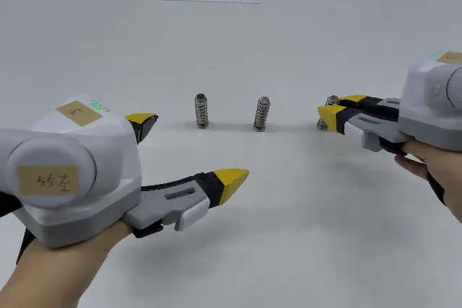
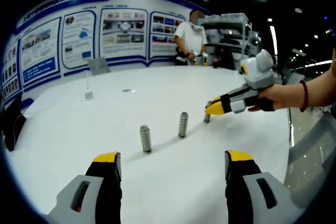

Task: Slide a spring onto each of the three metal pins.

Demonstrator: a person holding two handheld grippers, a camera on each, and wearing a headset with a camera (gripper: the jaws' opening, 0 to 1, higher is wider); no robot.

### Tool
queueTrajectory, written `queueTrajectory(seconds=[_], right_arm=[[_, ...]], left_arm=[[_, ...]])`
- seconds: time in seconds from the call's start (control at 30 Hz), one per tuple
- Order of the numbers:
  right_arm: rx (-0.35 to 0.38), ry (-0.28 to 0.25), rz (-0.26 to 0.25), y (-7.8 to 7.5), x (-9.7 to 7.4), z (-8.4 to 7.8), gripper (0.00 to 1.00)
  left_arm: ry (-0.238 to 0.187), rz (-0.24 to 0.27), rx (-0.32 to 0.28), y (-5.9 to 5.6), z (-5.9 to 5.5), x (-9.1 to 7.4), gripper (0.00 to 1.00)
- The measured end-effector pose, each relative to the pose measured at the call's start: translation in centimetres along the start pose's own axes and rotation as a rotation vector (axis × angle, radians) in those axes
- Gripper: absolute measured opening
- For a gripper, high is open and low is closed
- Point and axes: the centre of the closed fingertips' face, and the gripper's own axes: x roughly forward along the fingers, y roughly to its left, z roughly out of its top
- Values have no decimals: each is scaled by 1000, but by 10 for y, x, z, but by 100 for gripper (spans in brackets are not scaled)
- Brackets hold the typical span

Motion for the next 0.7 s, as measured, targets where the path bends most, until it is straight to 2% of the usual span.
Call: queueTrajectory(seconds=[0.2,0.47,0.53,0.6,0.7], right_arm=[[34,-2,10,2,-1,0,13],[39,-18,19,8,-10,9,27],[48,-14,1,6,-14,10,32],[48,-12,-7,7,-18,10,37],[49,-17,-7,11,-27,11,42]], left_arm=[[5,8,-1,2,-1,-1,82],[8,23,-6,8,1,-5,81],[18,29,-2,9,1,-6,80],[47,38,12,11,-1,-7,78],[41,35,2,10,1,-9,78]])
